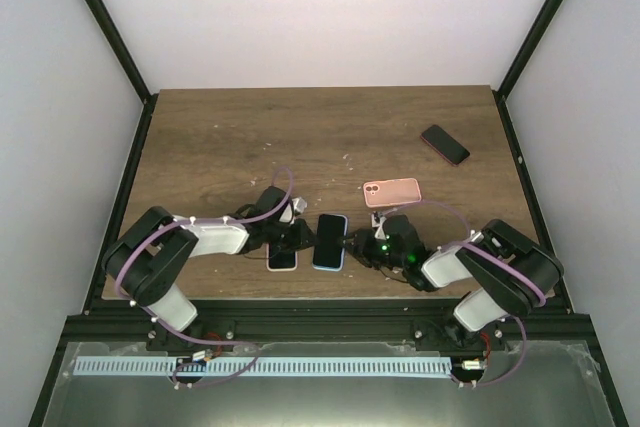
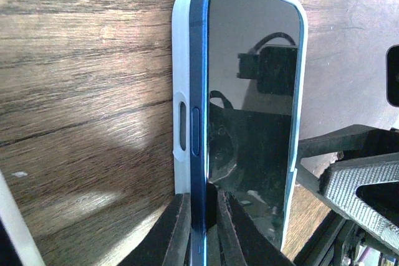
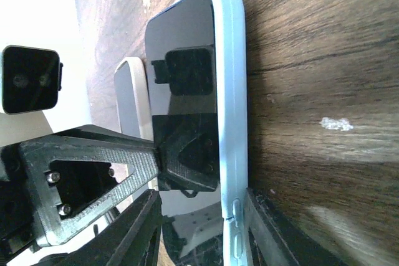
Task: Put the phone into the phone case
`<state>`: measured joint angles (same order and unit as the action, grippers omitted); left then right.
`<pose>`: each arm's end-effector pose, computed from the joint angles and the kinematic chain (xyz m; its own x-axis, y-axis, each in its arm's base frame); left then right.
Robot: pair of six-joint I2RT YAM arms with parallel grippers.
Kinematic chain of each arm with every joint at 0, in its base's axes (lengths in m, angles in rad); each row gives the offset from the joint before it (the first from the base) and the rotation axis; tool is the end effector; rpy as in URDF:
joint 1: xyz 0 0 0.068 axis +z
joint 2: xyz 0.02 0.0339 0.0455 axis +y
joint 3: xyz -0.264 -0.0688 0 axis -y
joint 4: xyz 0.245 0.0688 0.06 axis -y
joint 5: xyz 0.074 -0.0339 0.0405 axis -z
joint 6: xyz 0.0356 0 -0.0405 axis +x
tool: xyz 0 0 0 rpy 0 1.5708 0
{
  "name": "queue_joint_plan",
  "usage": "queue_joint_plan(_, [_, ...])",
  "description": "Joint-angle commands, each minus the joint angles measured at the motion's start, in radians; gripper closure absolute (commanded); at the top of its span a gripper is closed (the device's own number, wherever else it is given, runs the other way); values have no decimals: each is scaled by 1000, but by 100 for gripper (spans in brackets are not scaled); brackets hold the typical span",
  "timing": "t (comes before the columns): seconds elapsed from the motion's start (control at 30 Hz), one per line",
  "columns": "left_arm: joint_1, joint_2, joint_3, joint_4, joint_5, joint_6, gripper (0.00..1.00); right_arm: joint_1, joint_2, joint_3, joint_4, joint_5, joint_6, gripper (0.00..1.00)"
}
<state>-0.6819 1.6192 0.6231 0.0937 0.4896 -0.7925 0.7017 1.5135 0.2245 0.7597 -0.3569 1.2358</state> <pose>0.2081 -0.1905 0.1214 -0.9850 -0.0098 -0.1723 0.1155 0.7043 -0.7004 0.1625 0.1537 0.1042 -0.9155 0.3848 -0.1172 0.0896 0.4791 0.8732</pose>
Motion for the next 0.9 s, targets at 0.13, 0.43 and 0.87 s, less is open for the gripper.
queue_joint_plan(0.13, [-8, 8, -35, -38, -11, -4, 84, 15, -14, 20, 255, -97, 41, 62])
queue_joint_plan(0.43, [-6, -8, -36, -49, -16, -5, 83, 15, 43, 13, 396, -141, 51, 60])
queue_joint_plan(0.87, [-5, -9, -50, -36, -7, -16, 83, 15, 149, 8, 574, -172, 63, 60])
